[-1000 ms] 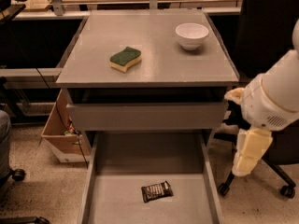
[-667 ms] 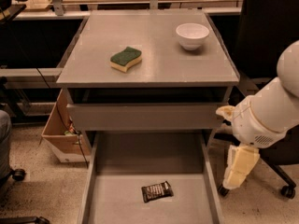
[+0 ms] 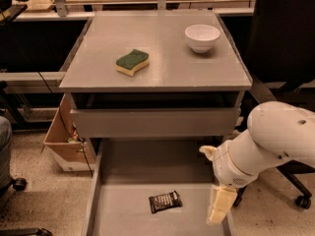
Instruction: Pick rxbar chocolate from middle drawer and place on counter
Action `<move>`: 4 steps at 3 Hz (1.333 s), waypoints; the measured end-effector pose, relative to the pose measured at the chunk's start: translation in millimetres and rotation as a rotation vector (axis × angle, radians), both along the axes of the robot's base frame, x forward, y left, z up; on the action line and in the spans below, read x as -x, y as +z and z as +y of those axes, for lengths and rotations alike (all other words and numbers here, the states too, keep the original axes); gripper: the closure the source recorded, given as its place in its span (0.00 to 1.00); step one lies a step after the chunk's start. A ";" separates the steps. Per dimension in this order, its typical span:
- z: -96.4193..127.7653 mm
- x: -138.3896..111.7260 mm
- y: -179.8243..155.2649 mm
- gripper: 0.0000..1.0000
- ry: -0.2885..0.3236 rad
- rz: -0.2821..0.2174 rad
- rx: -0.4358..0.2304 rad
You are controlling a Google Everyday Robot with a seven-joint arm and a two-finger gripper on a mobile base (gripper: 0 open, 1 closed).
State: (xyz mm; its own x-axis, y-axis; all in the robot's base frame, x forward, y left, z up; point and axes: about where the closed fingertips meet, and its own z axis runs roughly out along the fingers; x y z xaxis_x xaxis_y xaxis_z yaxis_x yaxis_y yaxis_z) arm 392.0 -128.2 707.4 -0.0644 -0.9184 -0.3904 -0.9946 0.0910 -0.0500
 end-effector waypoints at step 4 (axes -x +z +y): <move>79.6 -23.1 -74.2 0.00 0.003 0.073 -0.151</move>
Offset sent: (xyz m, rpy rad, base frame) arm 0.0055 0.0500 -0.0446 0.1100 0.0394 0.0188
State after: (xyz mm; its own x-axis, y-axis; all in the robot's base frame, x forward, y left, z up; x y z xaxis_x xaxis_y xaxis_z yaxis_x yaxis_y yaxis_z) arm 415.1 -48.6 633.2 -0.0946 -0.8498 -0.5185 -0.9954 0.0889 0.0359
